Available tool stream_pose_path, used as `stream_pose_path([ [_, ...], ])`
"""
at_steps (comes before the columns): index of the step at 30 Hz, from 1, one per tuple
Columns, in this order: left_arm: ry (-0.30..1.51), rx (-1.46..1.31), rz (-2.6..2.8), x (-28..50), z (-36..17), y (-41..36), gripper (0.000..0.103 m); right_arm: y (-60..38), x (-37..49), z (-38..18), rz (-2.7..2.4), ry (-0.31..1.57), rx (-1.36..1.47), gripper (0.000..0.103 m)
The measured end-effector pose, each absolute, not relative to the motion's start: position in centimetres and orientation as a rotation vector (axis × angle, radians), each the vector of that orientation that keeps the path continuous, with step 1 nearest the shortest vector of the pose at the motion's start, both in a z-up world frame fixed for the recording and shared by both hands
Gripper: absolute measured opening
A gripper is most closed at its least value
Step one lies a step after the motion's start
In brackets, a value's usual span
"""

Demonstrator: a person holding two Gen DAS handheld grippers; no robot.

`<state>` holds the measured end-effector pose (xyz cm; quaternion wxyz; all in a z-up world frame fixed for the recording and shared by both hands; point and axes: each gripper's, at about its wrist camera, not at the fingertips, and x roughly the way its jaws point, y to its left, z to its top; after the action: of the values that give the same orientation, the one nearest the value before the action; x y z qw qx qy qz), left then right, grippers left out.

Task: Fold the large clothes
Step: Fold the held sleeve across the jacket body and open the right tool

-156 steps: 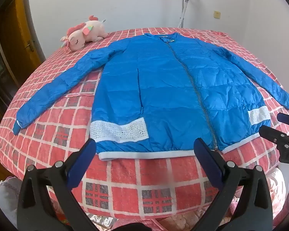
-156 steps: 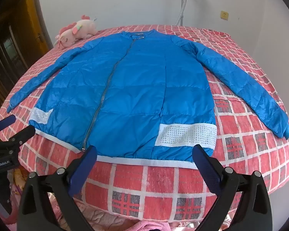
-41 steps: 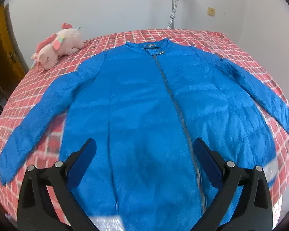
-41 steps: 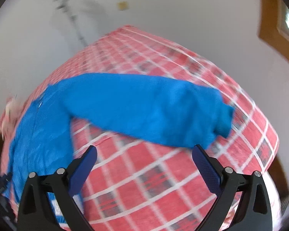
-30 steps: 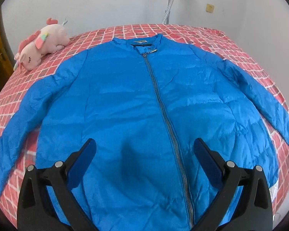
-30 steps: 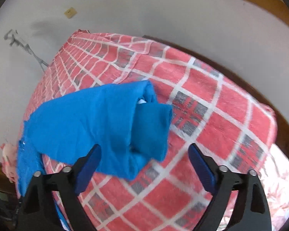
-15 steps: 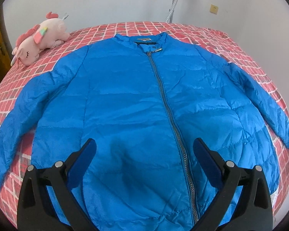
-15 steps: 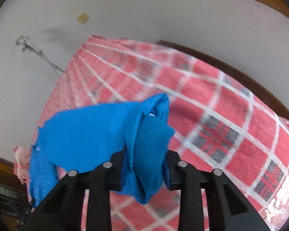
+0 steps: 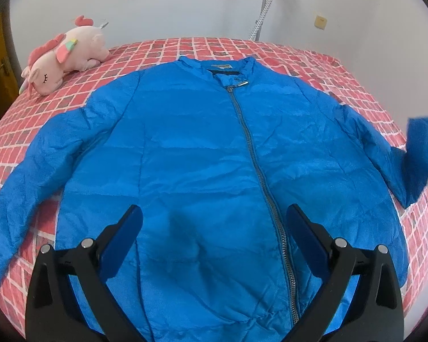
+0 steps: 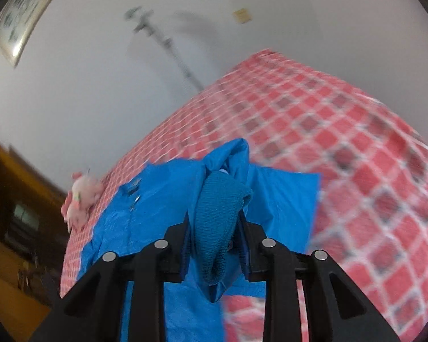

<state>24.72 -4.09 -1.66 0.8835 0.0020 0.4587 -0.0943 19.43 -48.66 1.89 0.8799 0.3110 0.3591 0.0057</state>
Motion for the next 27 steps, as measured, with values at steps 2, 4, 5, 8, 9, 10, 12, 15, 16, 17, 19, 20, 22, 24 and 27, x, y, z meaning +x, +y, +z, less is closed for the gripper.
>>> stream_pose_path([
  [2, 0.953, 0.002, -0.193, 24.9, -1.7, -3.7, 0.099, -45.8, 21.8, 2.1, 0.045, 0.769, 0.604, 0.027],
  [4, 0.95, 0.004, -0.182, 25.1, -1.7, -3.5, 0.099, -43.0, 24.0, 1.8, 0.073, 0.802, 0.559, 0.027],
  [5, 0.95, 0.003, -0.177, 25.2, -1.7, -3.3, 0.099, -41.5, 25.1, 1.7, 0.071, 0.82, 0.526, 0.027],
  [8, 0.957, -0.009, -0.171, 25.7, -1.9, -2.7, 0.099, -38.4, 27.4, 0.5, 0.058, 0.858, 0.441, 0.027],
  [9, 0.959, -0.011, -0.168, 25.9, -1.9, -2.5, 0.099, -37.7, 27.8, 0.1, 0.057, 0.868, 0.422, 0.027],
  [10, 0.959, -0.012, -0.165, 25.9, -2.0, -2.4, 0.099, -37.0, 28.4, -0.3, 0.055, 0.878, 0.403, 0.027],
  [12, 0.962, -0.013, -0.158, 26.2, -2.1, -2.1, 0.099, -35.9, 29.3, -1.3, 0.057, 0.898, 0.374, 0.027],
  [15, 0.97, -0.016, -0.155, 26.5, -2.3, -2.0, 0.099, -34.6, 30.5, -2.7, 0.102, 0.939, 0.362, 0.029],
  [16, 0.974, -0.017, -0.156, 26.5, -2.4, -1.9, 0.099, -34.3, 30.7, -3.1, 0.14, 0.949, 0.368, 0.034],
  [17, 0.978, -0.019, -0.158, 26.6, -2.5, -1.9, 0.099, -34.3, 30.9, -3.2, 0.179, 0.953, 0.383, 0.041],
  [19, 0.985, -0.023, -0.168, 26.6, -2.4, -2.0, 0.099, -34.6, 30.5, -3.1, 0.314, 0.938, 0.46, 0.042],
  [20, 0.987, -0.023, -0.171, 26.6, -2.3, -2.1, 0.099, -35.0, 30.0, -2.8, 0.372, 0.925, 0.495, 0.044],
  [22, 0.992, -0.021, -0.197, 26.5, -1.7, -2.7, 0.099, -36.0, 29.1, -2.0, 0.45, 0.891, 0.551, 0.046],
  [24, 1.008, -0.025, -0.243, 26.7, -1.1, -3.8, 0.099, -37.3, 28.0, -1.1, 0.456, 0.852, 0.567, 0.046],
  [27, 1.027, -0.032, -0.343, 27.4, -0.2, -6.8, 0.099, -39.5, 26.5, -0.2, 0.365, 0.796, 0.545, 0.046],
])
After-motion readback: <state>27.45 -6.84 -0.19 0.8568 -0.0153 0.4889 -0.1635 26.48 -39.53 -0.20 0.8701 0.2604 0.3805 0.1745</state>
